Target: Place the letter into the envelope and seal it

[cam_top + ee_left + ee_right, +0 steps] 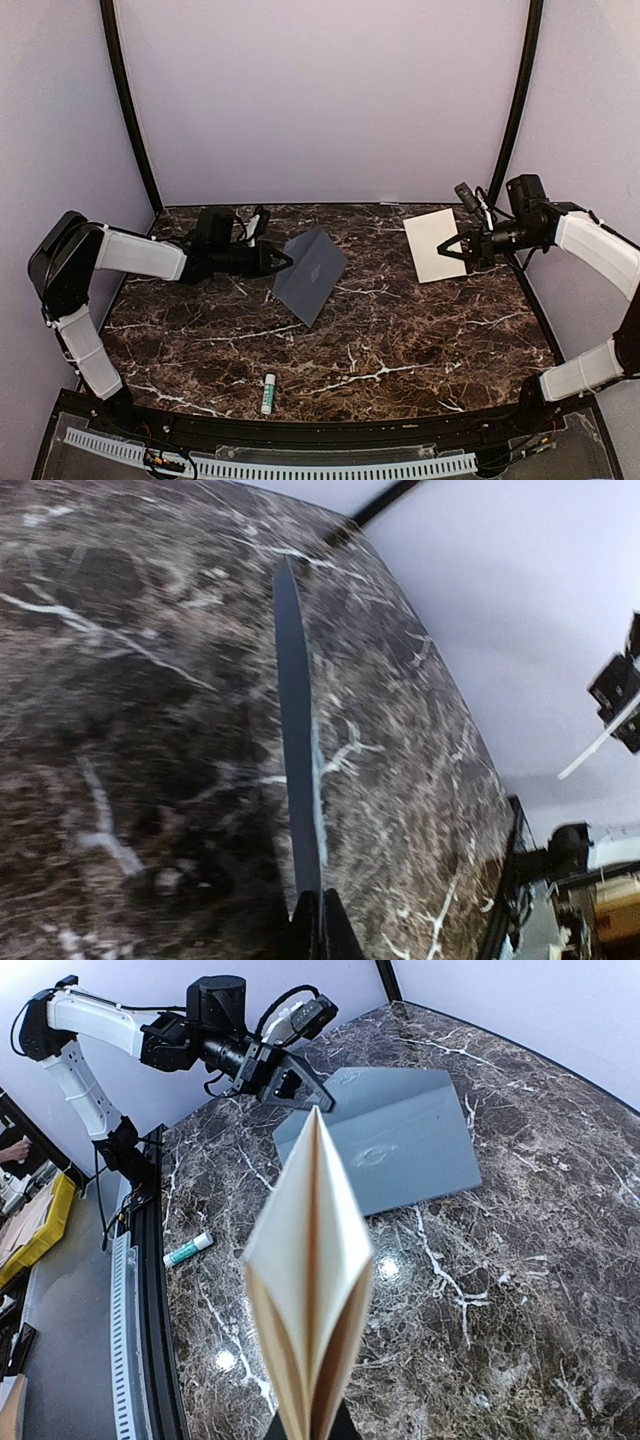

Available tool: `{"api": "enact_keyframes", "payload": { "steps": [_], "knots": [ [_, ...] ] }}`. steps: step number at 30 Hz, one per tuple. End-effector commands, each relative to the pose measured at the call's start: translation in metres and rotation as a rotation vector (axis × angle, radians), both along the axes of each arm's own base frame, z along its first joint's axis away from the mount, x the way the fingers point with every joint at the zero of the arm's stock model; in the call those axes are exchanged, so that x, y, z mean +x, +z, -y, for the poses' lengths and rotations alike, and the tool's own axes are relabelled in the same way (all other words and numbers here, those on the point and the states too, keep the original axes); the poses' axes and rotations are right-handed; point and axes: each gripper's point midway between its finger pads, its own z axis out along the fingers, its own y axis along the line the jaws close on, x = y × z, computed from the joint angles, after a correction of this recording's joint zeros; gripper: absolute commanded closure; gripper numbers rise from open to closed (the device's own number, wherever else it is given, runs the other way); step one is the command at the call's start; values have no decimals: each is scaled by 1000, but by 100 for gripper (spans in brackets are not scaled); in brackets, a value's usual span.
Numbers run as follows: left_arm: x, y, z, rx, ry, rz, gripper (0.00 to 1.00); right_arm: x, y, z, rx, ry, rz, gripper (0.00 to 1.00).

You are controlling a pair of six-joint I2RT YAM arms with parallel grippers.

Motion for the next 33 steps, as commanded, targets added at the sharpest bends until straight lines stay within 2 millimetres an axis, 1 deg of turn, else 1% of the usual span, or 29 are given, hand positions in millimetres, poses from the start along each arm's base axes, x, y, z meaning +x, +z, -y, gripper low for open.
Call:
{"api": "enact_keyframes", "payload": {
  "steps": [1,2,3,4,5,6,7,8,9,10,11,12,13,14,15,16,20,22,23,24,25,26,27,28,29,30,31,33],
  "knots": [
    [-47,5,52,-34,-299,-45,100,1,10,1,14,-2,45,100],
    [-57,2,62,-19,-353,-66,100,2,9,2,9,-7,49,100],
    [-62,1,67,-2,-381,-91,100,2,10,2,5,-10,56,100],
    [-75,-4,76,9,-444,-93,100,2,9,3,1,-12,60,100],
    [-81,-7,80,28,-472,-116,100,2,10,3,1,-13,64,100],
    [-93,-14,88,48,-524,-114,100,1,11,3,1,-13,68,100],
    [-105,-16,95,74,-562,-139,100,1,11,3,1,-14,72,100],
    [-109,-24,98,100,-595,-137,100,1,11,3,3,-14,70,100],
    [-117,-25,103,122,-622,-153,100,1,11,3,3,-13,71,100],
    [-121,-32,105,139,-647,-153,100,2,11,3,4,-13,70,100],
    [-127,-31,110,143,-672,-158,100,2,10,3,4,-12,66,100],
    [-130,-37,112,151,-695,-161,100,2,10,2,4,-11,64,100],
    [-135,-35,116,145,-722,-169,100,2,10,3,4,-12,62,100],
    [-137,-42,117,154,-739,-174,100,2,9,3,5,-12,59,100],
    [-138,-43,118,165,-747,-182,100,2,9,3,4,-11,58,100],
    [-138,-50,117,183,-758,-184,100,2,9,3,5,-12,58,100],
    [-125,-67,111,302,-730,-158,100,2,8,3,3,-14,56,100],
    [-118,-68,111,325,-704,-135,91,3,7,3,2,-15,53,100],
    [-114,-66,112,326,-688,-113,82,3,7,3,2,-15,53,100],
    [-111,-65,114,318,-671,-106,78,3,7,3,1,-16,54,100],
    [-107,-61,115,314,-642,-97,71,3,6,3,0,-16,51,100],
    [-103,-62,115,310,-619,-75,65,3,6,3,0,-16,50,100],
    [-102,-55,115,292,-592,-71,63,3,5,3,-1,-15,48,100],
    [-99,-56,116,272,-569,-46,60,3,6,3,-1,-17,50,100],
    [-98,-49,116,244,-539,-47,58,4,5,4,-1,-18,47,100],
    [-98,-49,117,206,-525,-20,54,4,4,4,-2,-18,46,100],
    [-99,-44,117,170,-501,-31,52,4,4,4,-3,-19,45,100],
    [-101,-41,118,110,-476,-5,51,5,2,4,-4,-19,41,100]
  ]
}}
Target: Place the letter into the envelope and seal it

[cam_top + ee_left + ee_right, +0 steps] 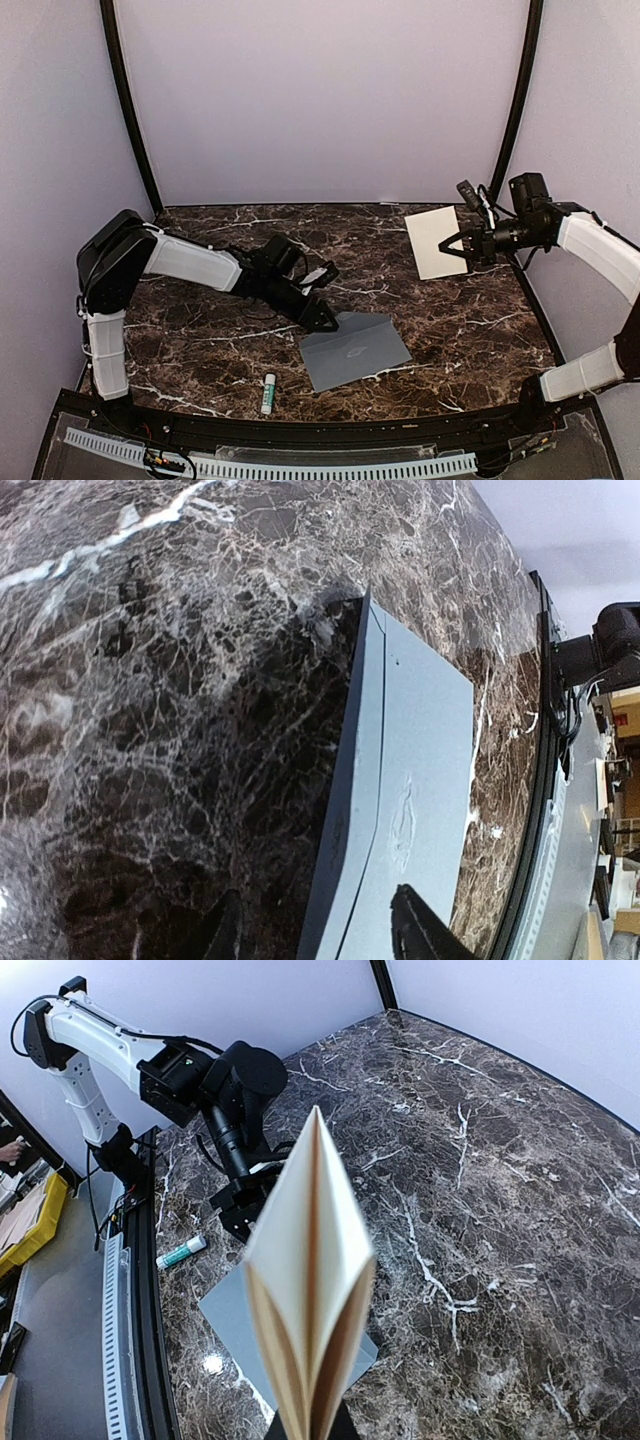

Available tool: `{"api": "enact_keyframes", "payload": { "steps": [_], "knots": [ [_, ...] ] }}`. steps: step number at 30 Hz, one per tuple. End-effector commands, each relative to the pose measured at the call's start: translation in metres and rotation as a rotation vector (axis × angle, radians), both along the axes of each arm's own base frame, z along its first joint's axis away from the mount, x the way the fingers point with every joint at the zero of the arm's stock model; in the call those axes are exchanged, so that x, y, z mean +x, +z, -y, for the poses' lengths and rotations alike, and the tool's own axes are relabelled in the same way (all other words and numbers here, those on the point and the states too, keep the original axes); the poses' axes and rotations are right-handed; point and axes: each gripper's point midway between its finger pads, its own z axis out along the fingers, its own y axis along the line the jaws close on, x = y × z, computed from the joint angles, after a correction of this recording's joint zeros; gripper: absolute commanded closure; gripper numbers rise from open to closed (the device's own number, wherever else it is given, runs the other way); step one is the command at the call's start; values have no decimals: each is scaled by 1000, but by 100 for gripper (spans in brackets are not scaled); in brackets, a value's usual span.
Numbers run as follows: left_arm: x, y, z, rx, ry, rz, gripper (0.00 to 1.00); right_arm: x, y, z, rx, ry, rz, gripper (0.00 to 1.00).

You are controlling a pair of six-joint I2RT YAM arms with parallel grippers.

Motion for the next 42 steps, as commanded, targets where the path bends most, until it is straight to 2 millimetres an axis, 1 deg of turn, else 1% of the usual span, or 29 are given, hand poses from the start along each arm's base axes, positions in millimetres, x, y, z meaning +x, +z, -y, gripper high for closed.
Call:
{"api": "enact_keyframes", "payload": {
  "steps": [1,4,8,11,12,14,15,16,23,27,28,33,37,39,41,42],
  "knots": [
    [12,36,10,-182,106,88,51,5,-4,2,-1,-8,4,100],
    [12,31,10,-193,132,95,54,6,-7,1,-1,-6,-10,100],
    [8,25,13,-224,117,83,59,8,-10,2,-4,-7,-18,100],
    [10,18,15,-230,120,79,68,8,-11,1,-6,-6,-23,100],
    [11,19,16,-238,122,85,72,8,-11,1,-8,-6,-22,100],
    [12,18,18,-244,122,83,76,9,-12,2,-10,-8,-24,100],
    [12,15,19,-241,121,76,77,9,-12,2,-10,-8,-24,100],
    [12,16,20,-244,117,73,77,9,-12,2,-11,-9,-25,100],
    [9,6,22,-233,105,42,76,10,-15,2,-15,-10,-30,100],
    [7,1,22,-234,100,20,80,11,-16,2,-16,-11,-32,100],
    [6,0,22,-236,97,17,83,11,-16,2,-16,-10,-35,100],
    [4,1,25,-248,87,-1,93,12,-17,2,-16,-11,-38,100],
    [3,3,27,-249,73,-21,98,11,-17,2,-18,-10,-37,100],
    [2,6,28,-250,63,-25,100,10,-17,2,-19,-11,-34,100],
    [1,12,29,-250,48,-20,100,10,-16,2,-20,-11,-30,100],
    [2,19,30,-257,36,-4,100,10,-16,2,-20,-11,-29,100]
  ]
}}
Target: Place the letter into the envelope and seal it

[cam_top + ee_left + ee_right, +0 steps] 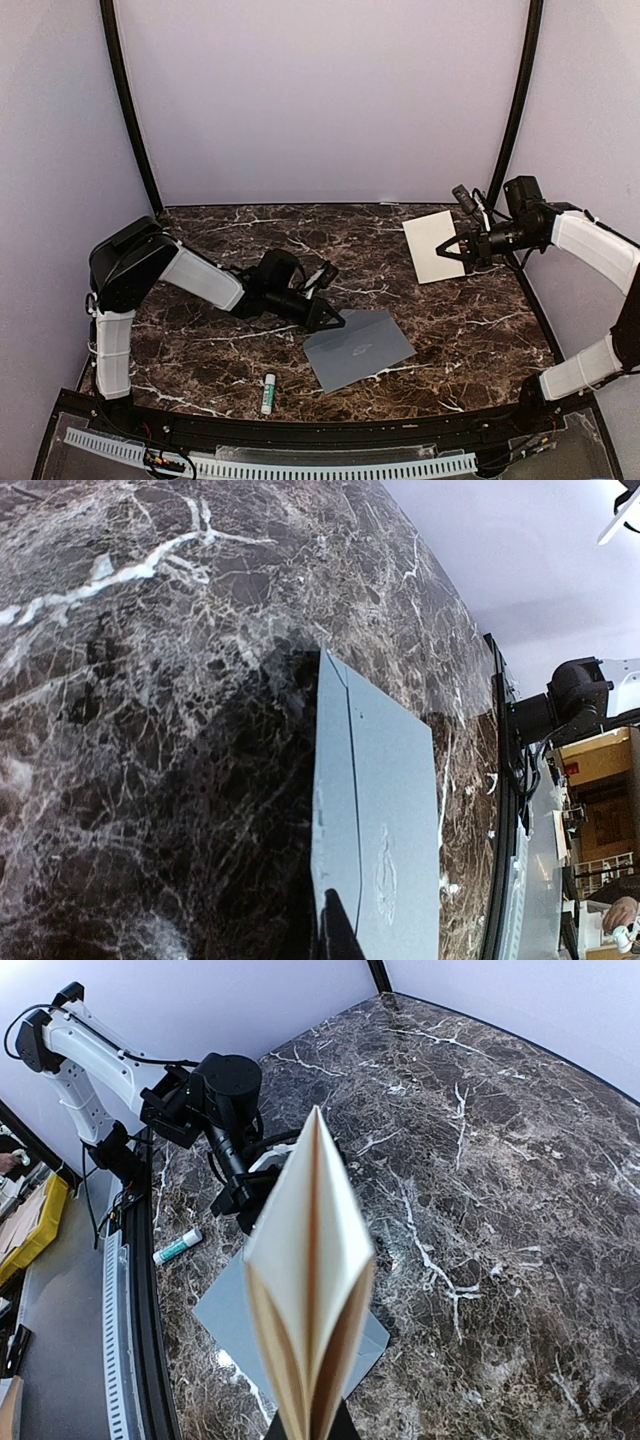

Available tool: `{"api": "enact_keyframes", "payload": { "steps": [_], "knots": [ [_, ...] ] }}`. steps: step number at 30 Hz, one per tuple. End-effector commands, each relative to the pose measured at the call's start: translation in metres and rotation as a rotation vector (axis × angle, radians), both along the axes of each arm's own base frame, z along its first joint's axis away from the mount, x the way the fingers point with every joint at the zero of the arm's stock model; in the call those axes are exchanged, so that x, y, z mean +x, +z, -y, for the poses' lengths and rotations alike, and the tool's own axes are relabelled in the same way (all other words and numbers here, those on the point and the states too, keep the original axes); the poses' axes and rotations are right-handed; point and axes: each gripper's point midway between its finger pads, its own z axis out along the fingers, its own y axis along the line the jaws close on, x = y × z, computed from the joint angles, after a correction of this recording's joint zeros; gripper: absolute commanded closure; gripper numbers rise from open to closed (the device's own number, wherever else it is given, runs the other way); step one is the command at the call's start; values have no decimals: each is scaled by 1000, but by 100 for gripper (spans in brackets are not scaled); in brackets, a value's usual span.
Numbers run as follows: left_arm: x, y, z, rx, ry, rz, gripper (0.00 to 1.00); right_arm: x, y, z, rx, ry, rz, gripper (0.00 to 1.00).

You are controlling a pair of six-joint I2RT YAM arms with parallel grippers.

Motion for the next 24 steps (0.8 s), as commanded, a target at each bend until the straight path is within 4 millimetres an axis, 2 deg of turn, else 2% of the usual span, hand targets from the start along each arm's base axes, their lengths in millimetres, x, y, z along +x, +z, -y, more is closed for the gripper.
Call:
{"api": "enact_keyframes", "payload": {
  "steps": [1,6,14,16,19,20,24],
  "knots": [
    [-3,29,9,-27,-61,32,100,2,0,3,-9,-6,26,100],
    [-2,76,10,-18,-133,149,100,-5,9,2,-9,37,78,100],
    [-13,132,-8,115,-263,260,100,-24,59,1,-60,94,247,100],
    [-17,139,-13,152,-323,292,100,-31,72,-3,-93,120,279,100],
    [-21,143,-18,152,-357,293,100,-48,81,-13,-157,181,311,100],
    [-24,150,-17,113,-368,298,100,-56,82,-17,-180,219,332,100],
    [-37,143,-19,92,-426,255,100,-95,85,-34,-248,355,352,100]
  ]
}}
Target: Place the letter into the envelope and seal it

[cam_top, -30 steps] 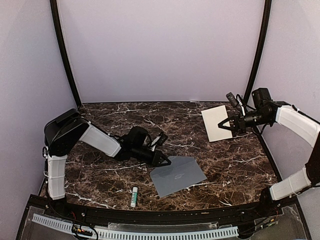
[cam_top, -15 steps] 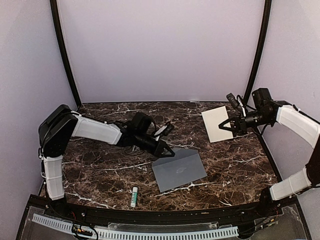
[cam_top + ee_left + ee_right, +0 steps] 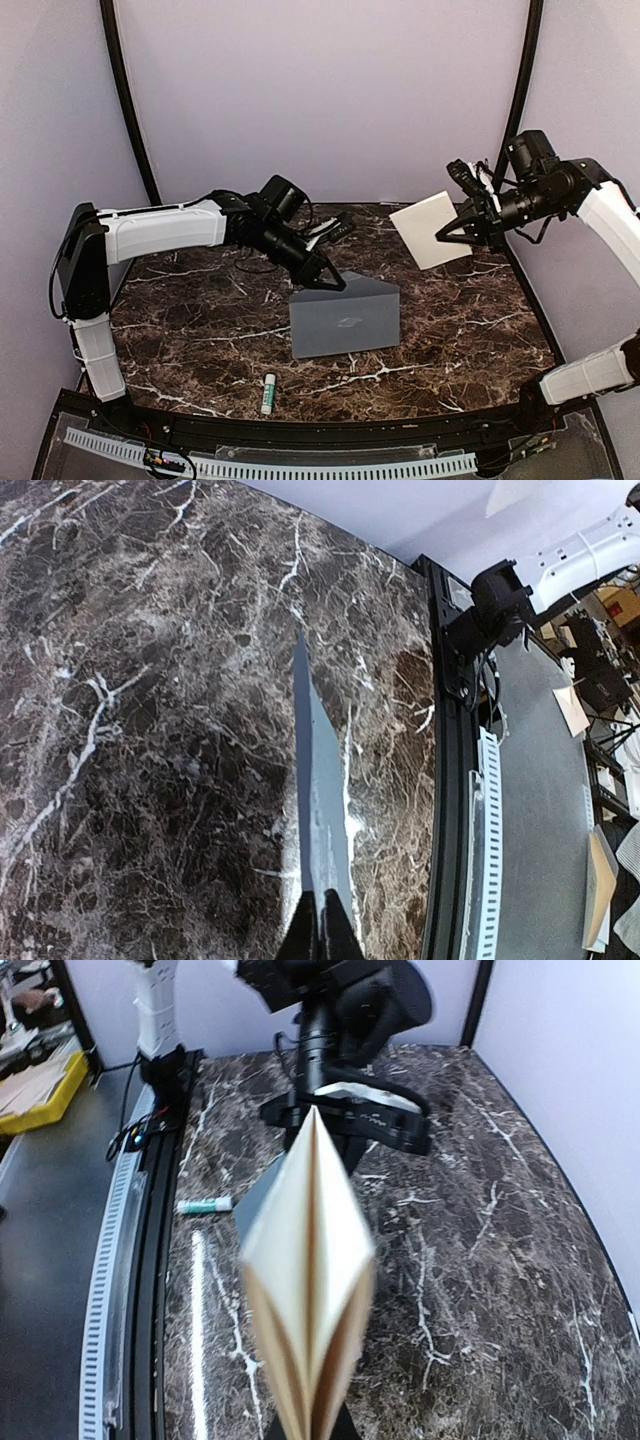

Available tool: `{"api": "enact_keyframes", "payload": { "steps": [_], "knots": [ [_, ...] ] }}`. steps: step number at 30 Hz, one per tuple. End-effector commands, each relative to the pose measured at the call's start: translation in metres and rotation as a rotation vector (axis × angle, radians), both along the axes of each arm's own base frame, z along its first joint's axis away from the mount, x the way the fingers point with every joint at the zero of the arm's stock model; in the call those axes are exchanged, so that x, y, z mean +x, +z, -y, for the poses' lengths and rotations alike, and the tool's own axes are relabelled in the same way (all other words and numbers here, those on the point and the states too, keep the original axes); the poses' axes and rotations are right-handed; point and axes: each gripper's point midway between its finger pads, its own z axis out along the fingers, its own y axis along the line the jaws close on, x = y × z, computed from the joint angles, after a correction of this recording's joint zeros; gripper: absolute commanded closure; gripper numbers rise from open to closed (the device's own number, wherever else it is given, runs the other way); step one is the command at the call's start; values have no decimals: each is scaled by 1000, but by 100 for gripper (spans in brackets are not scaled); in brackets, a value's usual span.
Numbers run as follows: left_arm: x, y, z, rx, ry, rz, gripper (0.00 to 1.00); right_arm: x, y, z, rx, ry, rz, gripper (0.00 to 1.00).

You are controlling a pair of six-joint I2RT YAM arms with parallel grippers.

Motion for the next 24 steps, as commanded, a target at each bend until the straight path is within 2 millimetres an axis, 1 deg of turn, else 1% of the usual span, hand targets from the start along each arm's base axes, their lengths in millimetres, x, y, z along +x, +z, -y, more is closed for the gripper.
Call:
{"api": "enact_keyframes", "payload": {
  "steps": [1,3,5,7,11,14,17,24],
  "knots": [
    [-30,-2,-15,15,-114,-61,100,-45,-7,-6,-153,103,2,100],
    [-37,3,-14,-15,-146,-86,100,-58,-7,-12,-178,148,-10,100],
    [-40,7,-13,-30,-163,-107,100,-60,-9,-17,-175,176,-46,100],
    [-39,4,-13,-15,-151,-115,100,-61,-18,-23,-203,194,-58,100],
    [-38,-5,-14,4,-148,-124,100,-66,-34,-43,-285,243,-57,100],
    [-37,-9,-14,17,-140,-131,100,-61,-45,-54,-324,250,-61,100],
    [-38,-11,-14,20,-143,-140,100,-61,-52,-65,-366,282,-63,100],
    [-40,-10,-13,17,-144,-174,100,-61,-63,-104,-431,315,-11,100]
  ]
}}
